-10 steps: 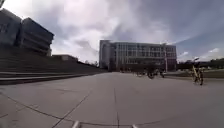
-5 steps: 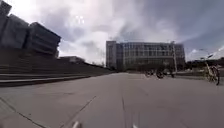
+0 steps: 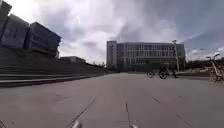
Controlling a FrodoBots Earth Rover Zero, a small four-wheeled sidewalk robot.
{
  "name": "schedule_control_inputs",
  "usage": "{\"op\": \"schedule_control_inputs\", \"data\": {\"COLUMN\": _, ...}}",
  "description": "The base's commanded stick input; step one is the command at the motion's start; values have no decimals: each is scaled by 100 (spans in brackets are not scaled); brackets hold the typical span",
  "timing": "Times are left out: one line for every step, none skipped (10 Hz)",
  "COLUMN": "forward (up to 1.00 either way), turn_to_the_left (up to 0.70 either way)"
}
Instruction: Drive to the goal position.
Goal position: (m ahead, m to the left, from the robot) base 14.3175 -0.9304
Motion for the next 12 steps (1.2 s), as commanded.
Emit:
{"op": "schedule_control_inputs", "data": {"forward": 70, "turn_to_the_left": 0}}
{"op": "schedule_control_inputs", "data": {"forward": 70, "turn_to_the_left": 0}}
{"op": "schedule_control_inputs", "data": {"forward": 70, "turn_to_the_left": 0}}
{"op": "schedule_control_inputs", "data": {"forward": 70, "turn_to_the_left": 0}}
{"op": "schedule_control_inputs", "data": {"forward": 70, "turn_to_the_left": 0}}
{"op": "schedule_control_inputs", "data": {"forward": 70, "turn_to_the_left": 0}}
{"op": "schedule_control_inputs", "data": {"forward": 70, "turn_to_the_left": 0}}
{"op": "schedule_control_inputs", "data": {"forward": 70, "turn_to_the_left": 0}}
{"op": "schedule_control_inputs", "data": {"forward": 70, "turn_to_the_left": 0}}
{"op": "schedule_control_inputs", "data": {"forward": 70, "turn_to_the_left": 0}}
{"op": "schedule_control_inputs", "data": {"forward": 70, "turn_to_the_left": 0}}
{"op": "schedule_control_inputs", "data": {"forward": 70, "turn_to_the_left": 0}}
